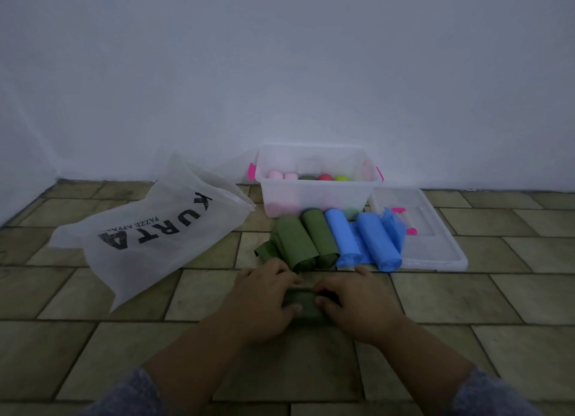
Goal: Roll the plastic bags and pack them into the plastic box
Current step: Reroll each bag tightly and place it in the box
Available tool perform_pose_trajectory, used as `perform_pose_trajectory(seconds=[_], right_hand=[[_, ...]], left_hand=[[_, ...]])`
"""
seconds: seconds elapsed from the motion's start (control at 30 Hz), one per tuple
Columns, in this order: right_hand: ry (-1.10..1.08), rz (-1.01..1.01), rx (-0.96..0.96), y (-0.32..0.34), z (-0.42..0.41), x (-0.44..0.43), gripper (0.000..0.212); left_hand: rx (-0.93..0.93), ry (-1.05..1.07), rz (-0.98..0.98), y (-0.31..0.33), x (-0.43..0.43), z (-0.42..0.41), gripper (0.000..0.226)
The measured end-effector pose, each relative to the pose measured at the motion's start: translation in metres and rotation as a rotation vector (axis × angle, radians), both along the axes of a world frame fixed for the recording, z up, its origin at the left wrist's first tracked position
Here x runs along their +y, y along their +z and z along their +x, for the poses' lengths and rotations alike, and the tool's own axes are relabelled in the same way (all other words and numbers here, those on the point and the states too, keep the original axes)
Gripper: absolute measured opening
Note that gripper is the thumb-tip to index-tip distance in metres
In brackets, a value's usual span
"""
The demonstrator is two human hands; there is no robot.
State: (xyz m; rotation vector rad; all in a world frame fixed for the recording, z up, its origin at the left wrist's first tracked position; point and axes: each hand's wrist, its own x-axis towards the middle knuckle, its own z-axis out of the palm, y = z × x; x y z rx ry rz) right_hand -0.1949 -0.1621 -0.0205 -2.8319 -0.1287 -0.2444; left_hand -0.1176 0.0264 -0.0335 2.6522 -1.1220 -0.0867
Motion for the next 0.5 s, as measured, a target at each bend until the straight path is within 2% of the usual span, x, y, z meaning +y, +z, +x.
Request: perform_pose_trajectory(seconds=[0.1,0.2,0.3,0.43,0.5], right_hand=[[0.021,-0.011,-0.012,-0.001,-0.001,0.002,0.031],[0.112,-0.002,0.073,0.001,0.001,0.001,0.041],[0.144,-0.055,0.107,0.003,0.005,0.001,0.053],[0.095,-0.017,0.139,0.008,0.004,0.005,0.048],[-0.022,0.074,0.218,0.009,0.002,0.009,0.041]], left_hand=[[0.004,-0.01,0.006,-0.002,0.002,-0.001,0.045],[0.064,0.051,-0.019,0.003,0.0,0.006,0.04],[0.13,0.11,0.021,0.008,-0.001,0.006,0.044],[0.055,0.347,-0.052,0.015,0.001,-0.001,0.049],[0.283,0.448,-0.184,0.018,0.001,-0.008,0.051]])
